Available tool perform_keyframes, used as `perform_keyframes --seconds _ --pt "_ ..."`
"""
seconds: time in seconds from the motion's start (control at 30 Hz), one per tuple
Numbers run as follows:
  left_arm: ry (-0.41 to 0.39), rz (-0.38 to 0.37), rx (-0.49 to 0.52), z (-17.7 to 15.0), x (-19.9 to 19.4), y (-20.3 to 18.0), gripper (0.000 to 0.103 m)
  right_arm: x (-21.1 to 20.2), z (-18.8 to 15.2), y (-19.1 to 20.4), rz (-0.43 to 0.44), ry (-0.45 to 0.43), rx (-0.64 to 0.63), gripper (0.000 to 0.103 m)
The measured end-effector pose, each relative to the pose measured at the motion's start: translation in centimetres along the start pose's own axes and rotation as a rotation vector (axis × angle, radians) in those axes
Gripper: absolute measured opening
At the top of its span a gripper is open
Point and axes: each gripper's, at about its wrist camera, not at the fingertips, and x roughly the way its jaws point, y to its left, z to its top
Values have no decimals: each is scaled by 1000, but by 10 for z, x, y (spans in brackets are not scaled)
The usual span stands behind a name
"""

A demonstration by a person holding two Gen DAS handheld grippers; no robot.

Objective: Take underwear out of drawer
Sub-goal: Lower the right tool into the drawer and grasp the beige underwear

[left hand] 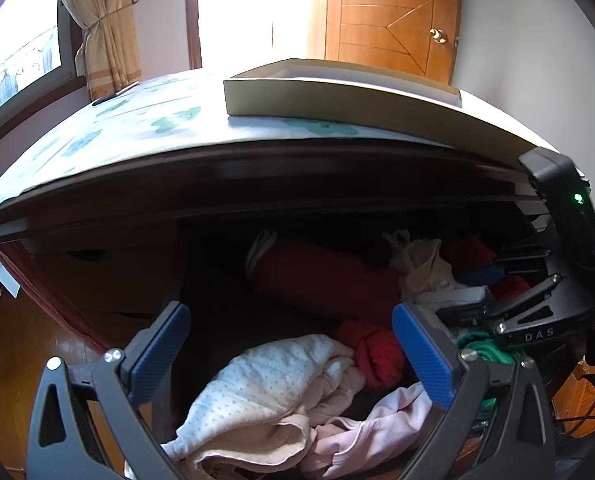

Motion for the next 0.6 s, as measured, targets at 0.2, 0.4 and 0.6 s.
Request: perform_keyframes --seconds 0.2,0.4,0.6 --pt "-2 -6 -6 0 -1 0 103 8 3 -11 9 37 58 60" --pt "0 -50 -17 -1 -3 -1 103 8 13 -2 -23 -36 10 31" --pt "-11 -54 -84 1 -7 18 103 -6 10 -2 -8 -121 11 27"
